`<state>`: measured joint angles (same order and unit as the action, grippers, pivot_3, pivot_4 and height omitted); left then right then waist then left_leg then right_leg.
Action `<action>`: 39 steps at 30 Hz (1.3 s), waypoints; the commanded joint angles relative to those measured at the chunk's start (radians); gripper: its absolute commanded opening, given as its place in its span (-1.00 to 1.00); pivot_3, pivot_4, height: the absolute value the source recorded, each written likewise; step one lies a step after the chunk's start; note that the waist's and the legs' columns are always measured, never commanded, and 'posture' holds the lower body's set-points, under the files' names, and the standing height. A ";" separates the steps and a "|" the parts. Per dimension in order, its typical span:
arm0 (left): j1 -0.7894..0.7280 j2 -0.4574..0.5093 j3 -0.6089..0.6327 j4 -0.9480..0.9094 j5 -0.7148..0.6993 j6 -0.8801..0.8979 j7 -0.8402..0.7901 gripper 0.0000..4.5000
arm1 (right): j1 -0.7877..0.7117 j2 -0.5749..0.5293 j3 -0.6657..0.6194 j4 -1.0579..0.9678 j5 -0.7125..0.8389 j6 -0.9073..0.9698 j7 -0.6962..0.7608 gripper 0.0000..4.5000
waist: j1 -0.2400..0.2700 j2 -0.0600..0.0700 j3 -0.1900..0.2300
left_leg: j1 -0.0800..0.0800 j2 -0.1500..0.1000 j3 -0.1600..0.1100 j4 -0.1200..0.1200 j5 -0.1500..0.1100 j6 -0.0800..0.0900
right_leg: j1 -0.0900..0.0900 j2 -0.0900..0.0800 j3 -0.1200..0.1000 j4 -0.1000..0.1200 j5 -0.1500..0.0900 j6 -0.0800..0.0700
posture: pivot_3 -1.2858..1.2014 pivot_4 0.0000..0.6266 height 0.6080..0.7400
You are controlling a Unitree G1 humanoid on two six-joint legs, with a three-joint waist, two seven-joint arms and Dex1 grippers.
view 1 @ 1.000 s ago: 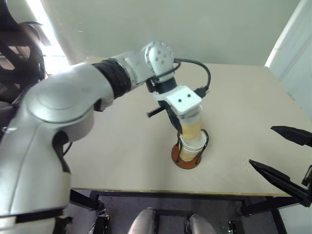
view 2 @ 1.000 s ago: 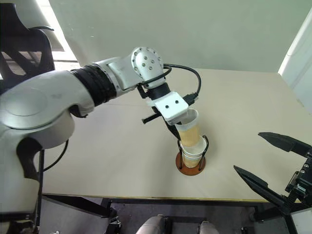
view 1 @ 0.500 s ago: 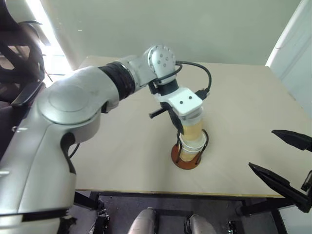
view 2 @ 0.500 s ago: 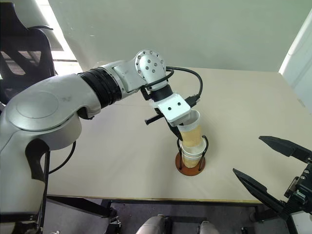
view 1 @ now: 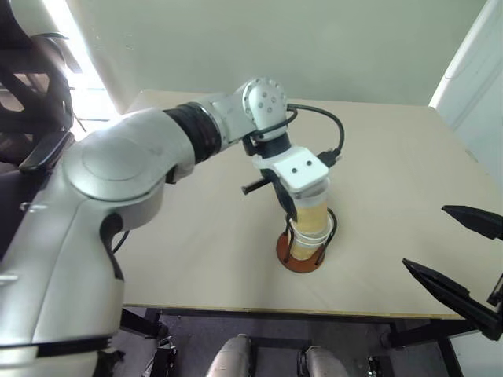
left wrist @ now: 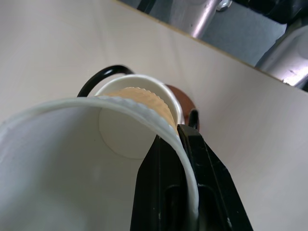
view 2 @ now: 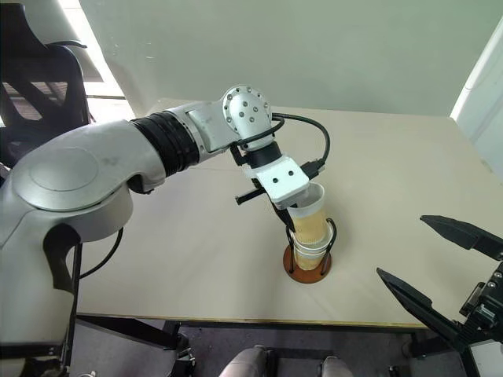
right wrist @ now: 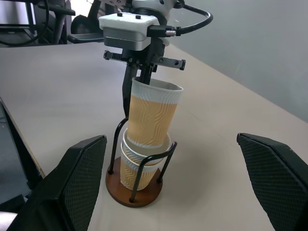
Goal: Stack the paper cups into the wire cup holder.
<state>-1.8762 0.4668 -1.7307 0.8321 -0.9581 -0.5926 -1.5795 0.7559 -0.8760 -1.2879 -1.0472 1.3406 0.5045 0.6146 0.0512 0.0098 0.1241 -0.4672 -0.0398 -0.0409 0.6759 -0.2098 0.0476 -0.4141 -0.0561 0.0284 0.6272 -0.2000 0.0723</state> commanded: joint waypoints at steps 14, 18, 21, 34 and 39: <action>0.004 -0.026 0.135 0.056 0.009 0.017 -0.035 0.67 | 0.041 0.004 -0.010 0.000 -0.009 -0.058 -0.013 1.00 | 0.000 0.000 0.000 | 0.000 0.000 0.000 0.000 -0.001 0.000 | 0.000 0.000 0.000 0.000 -0.001 0.000 | 0.03 -0.52 1.00; 0.011 -0.045 0.326 0.149 0.002 0.073 -0.035 0.67 | 0.029 -0.005 0.004 0.005 -0.015 -0.054 -0.009 1.00 | 0.000 0.000 0.000 | -0.001 0.000 0.000 0.000 -0.001 0.000 | -0.001 0.000 0.000 0.000 -0.001 0.000 | 0.03 -0.52 1.00; 0.018 -0.017 0.461 0.190 0.015 0.138 -0.035 0.67 | -0.002 -0.031 0.035 0.028 -0.024 -0.048 0.003 1.00 | 0.000 0.001 0.000 | -0.002 0.000 0.000 0.000 -0.001 0.000 | -0.002 0.000 0.000 -0.001 -0.001 0.000 | 0.03 -0.52 1.00; 0.257 0.322 0.943 0.320 0.308 0.352 -0.035 0.67 | -0.220 -0.144 0.252 0.283 -0.190 -0.007 0.199 1.00 | -0.018 0.004 -0.002 | -0.002 0.000 0.000 -0.005 0.003 -0.005 | -0.006 0.001 0.000 0.000 -0.008 0.012 | 0.03 -0.52 1.00; 0.439 0.439 1.227 0.304 0.365 0.449 0.076 0.67 | -0.399 -0.201 0.387 0.439 -0.282 -0.027 0.252 1.00 | -0.022 0.004 -0.002 | -0.003 -0.001 0.000 -0.009 0.009 -0.013 | -0.008 0.001 0.002 -0.001 -0.007 0.010 | 0.03 -0.52 1.00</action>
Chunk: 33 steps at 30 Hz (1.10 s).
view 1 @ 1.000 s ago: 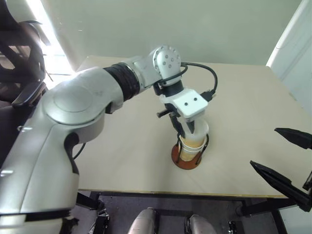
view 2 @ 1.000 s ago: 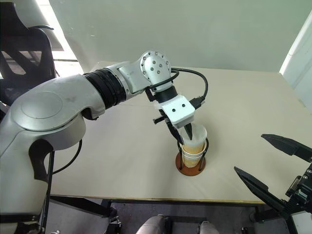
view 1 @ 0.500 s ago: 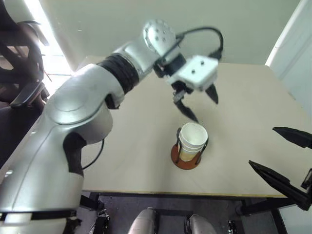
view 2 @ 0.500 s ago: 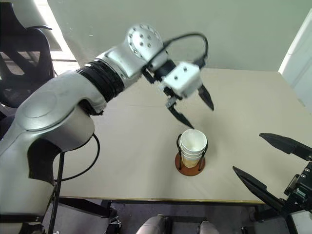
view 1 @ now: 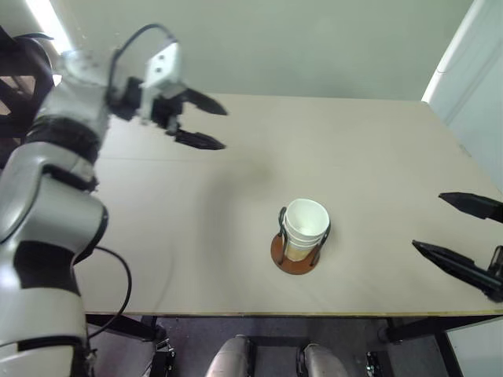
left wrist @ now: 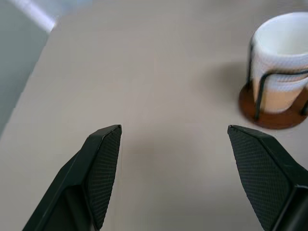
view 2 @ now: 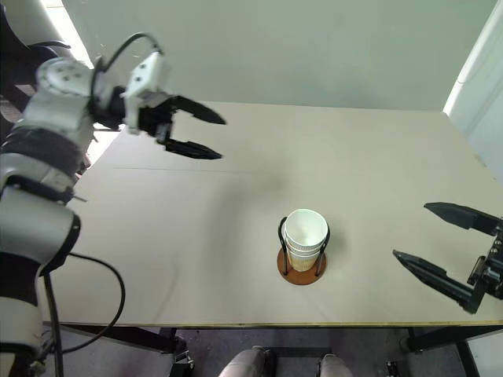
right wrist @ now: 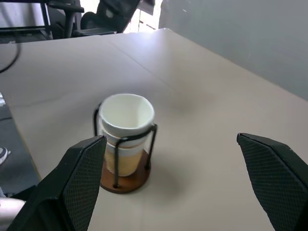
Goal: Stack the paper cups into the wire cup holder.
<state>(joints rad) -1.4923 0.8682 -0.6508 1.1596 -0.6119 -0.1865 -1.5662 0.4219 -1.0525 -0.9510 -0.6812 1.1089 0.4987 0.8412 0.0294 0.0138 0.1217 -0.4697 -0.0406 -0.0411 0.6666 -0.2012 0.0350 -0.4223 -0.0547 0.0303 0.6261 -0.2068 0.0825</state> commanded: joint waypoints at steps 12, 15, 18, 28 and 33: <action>0.800 0.153 0.770 -0.600 -0.025 0.311 0.526 0.67 | -0.427 -0.039 0.344 0.434 -0.328 -0.095 0.113 1.00 | -0.006 0.001 0.000 | 0.006 0.001 -0.003 -0.004 0.011 0.007 | 0.001 0.003 -0.002 0.005 0.004 -0.007 | 0.03 -0.52 1.00; 0.981 0.134 0.893 -0.774 -0.051 0.369 0.592 0.67 | -0.502 -0.035 0.407 0.506 -0.352 -0.095 0.147 1.00 | -0.009 0.001 0.000 | 0.011 0.002 -0.003 -0.005 0.011 0.006 | 0.004 0.003 -0.001 0.006 0.000 -0.017 | 0.03 -0.52 1.00; 1.103 0.112 0.980 -0.909 -0.070 0.431 0.640 0.67 | -0.578 -0.030 0.471 0.580 -0.389 -0.108 0.185 1.00 | -0.010 0.001 0.000 | 0.015 0.002 -0.002 -0.007 0.009 -0.003 | 0.006 0.003 -0.001 0.008 0.001 -0.022 | 0.03 -0.52 1.00; 1.366 -0.081 1.181 -1.211 -0.058 0.484 0.885 0.67 | -0.852 0.076 0.650 0.841 -0.543 -0.204 0.232 1.00 | -0.022 0.000 0.000 | 0.026 0.002 -0.002 -0.025 0.019 -0.004 | 0.005 0.002 -0.001 0.014 0.010 -0.039 | 0.03 -0.52 1.00; 1.390 -0.161 1.205 -1.265 -0.036 0.469 0.976 0.67 | -0.955 0.108 0.705 0.996 -0.617 -0.269 0.274 1.00 | -0.023 0.000 0.000 | 0.032 0.002 -0.002 -0.036 0.025 -0.007 | 0.005 0.001 0.000 0.015 0.011 -0.040 | 0.03 -0.52 1.00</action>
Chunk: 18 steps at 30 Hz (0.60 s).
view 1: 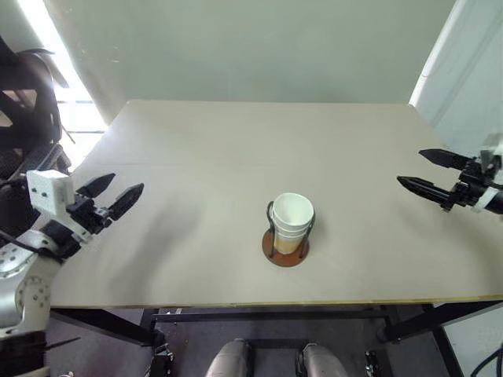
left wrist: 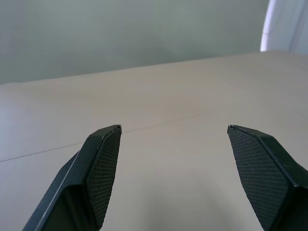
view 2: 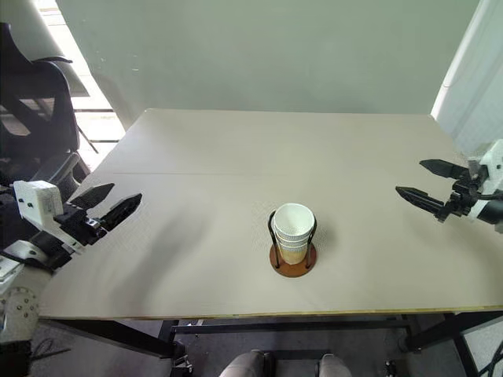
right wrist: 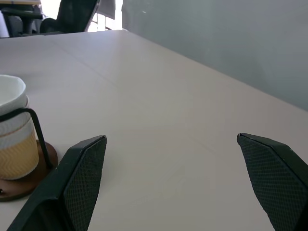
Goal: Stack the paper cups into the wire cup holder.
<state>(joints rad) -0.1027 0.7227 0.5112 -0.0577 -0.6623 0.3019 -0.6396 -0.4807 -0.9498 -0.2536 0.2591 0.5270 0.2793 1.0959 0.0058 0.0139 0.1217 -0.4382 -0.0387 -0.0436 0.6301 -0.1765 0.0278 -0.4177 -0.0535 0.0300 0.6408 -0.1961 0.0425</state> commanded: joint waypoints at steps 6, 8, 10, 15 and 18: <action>0.013 -0.070 0.026 -0.088 0.045 -0.012 0.108 0.67 | -0.151 0.053 0.047 0.151 -0.092 -0.092 0.041 1.00 | -0.005 0.000 0.000 | 0.002 0.001 -0.001 -0.002 0.001 -0.002 | -0.001 0.001 -0.001 0.002 0.003 -0.008 | 0.03 -0.52 1.00; 0.022 -0.079 0.027 -0.097 0.046 -0.013 0.110 0.67 | -0.163 0.057 0.048 0.166 -0.101 -0.098 0.051 1.00 | -0.005 0.000 0.000 | 0.002 0.001 -0.001 -0.002 0.001 -0.003 | -0.001 0.001 -0.001 0.002 0.002 -0.008 | 0.03 -0.52 1.00; 0.032 -0.084 0.030 -0.097 0.049 -0.013 0.114 0.67 | -0.166 0.056 0.050 0.173 -0.110 -0.100 0.064 1.00 | -0.005 0.000 0.000 | 0.001 0.001 -0.001 -0.002 0.001 -0.003 | -0.001 0.001 -0.001 0.001 0.000 -0.009 | 0.03 -0.52 1.00; 0.045 -0.083 0.020 -0.100 0.060 -0.010 0.112 0.67 | -0.164 0.064 0.052 0.162 -0.118 -0.088 0.075 1.00 | -0.004 0.000 0.000 | 0.001 0.001 -0.001 -0.002 -0.003 -0.005 | -0.001 0.000 -0.001 0.002 -0.006 -0.010 | 0.03 -0.52 1.00; 0.056 -0.086 0.021 -0.121 0.047 -0.013 0.086 0.67 | -0.159 0.073 0.052 0.153 -0.121 -0.082 0.070 1.00 | -0.004 0.000 0.000 | 0.001 0.001 -0.001 -0.002 -0.005 -0.006 | -0.001 0.000 -0.002 0.002 -0.008 -0.011 | 0.03 -0.52 1.00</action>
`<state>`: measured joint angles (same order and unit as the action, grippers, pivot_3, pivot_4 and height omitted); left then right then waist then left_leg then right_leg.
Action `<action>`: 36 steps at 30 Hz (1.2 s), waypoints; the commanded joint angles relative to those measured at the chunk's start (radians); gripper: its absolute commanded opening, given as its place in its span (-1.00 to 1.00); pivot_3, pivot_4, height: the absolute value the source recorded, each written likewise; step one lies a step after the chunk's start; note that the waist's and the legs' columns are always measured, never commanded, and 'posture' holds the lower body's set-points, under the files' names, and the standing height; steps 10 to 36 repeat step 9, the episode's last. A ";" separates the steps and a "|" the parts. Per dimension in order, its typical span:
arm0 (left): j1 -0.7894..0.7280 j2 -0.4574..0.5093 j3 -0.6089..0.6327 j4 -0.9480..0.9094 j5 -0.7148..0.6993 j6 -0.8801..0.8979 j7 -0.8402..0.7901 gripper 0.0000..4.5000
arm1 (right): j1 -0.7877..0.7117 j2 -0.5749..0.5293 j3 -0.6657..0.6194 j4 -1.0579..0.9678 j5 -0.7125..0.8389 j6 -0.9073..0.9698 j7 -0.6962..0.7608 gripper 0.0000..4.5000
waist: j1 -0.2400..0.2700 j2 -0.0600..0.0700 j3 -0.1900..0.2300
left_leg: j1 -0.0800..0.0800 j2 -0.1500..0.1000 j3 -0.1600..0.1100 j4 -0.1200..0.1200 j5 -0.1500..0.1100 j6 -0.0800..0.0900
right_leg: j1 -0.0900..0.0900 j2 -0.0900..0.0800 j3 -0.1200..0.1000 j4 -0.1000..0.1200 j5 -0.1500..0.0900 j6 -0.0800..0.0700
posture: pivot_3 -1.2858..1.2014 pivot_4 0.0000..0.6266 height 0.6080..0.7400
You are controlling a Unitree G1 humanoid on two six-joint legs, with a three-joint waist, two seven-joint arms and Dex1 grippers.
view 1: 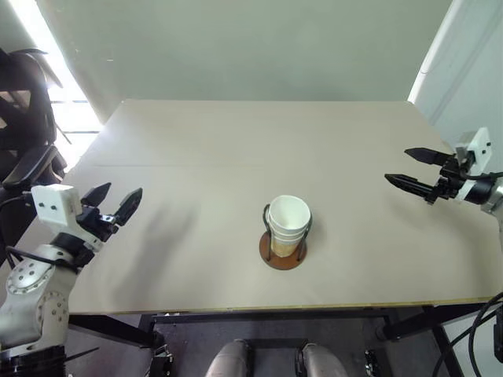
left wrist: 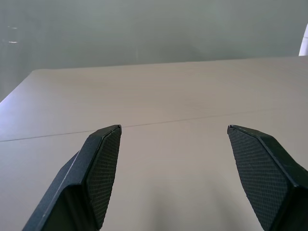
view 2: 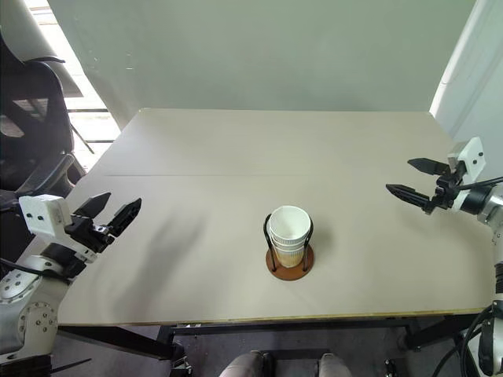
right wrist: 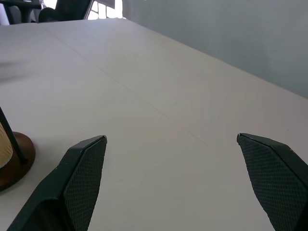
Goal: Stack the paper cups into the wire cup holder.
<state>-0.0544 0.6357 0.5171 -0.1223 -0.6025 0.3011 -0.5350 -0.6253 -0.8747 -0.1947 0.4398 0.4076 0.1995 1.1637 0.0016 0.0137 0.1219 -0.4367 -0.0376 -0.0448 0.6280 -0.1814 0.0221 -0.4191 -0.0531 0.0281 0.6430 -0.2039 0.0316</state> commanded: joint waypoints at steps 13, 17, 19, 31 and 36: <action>-0.011 0.004 -0.004 -0.034 0.002 0.037 0.014 0.67 | 0.001 0.007 -0.009 -0.032 -0.011 -0.002 -0.013 1.00 | 0.000 0.000 0.000 | 0.000 0.000 0.000 0.000 -0.001 0.000 | 0.000 0.000 0.000 0.000 -0.001 -0.001 | 0.03 -0.52 1.00; -0.011 0.004 -0.004 -0.034 0.002 0.037 0.014 0.67 | 0.001 0.007 -0.009 -0.032 -0.011 -0.002 -0.013 1.00 | 0.000 0.000 0.000 | 0.000 0.000 0.000 0.000 -0.001 0.000 | 0.000 0.000 0.000 0.000 -0.001 -0.001 | 0.03 -0.52 1.00; -0.011 0.004 -0.004 -0.034 0.002 0.037 0.014 0.67 | 0.001 0.007 -0.009 -0.032 -0.011 -0.002 -0.013 1.00 | 0.000 0.000 0.000 | 0.000 0.000 0.000 0.000 -0.001 0.000 | 0.000 0.000 0.000 0.000 -0.001 -0.001 | 0.03 -0.52 1.00; -0.011 0.004 -0.004 -0.034 0.002 0.037 0.014 0.67 | 0.001 0.007 -0.009 -0.032 -0.011 -0.002 -0.013 1.00 | 0.000 0.000 0.000 | 0.000 0.000 0.000 0.000 -0.001 0.000 | 0.000 0.000 0.000 0.000 -0.001 -0.001 | 0.03 -0.52 1.00; -0.011 0.004 -0.004 -0.034 0.002 0.037 0.014 0.67 | 0.001 0.007 -0.009 -0.032 -0.011 -0.002 -0.013 1.00 | 0.000 0.000 0.000 | 0.000 0.000 0.000 0.000 -0.001 0.000 | 0.000 0.000 0.000 0.000 -0.001 -0.001 | 0.03 -0.52 1.00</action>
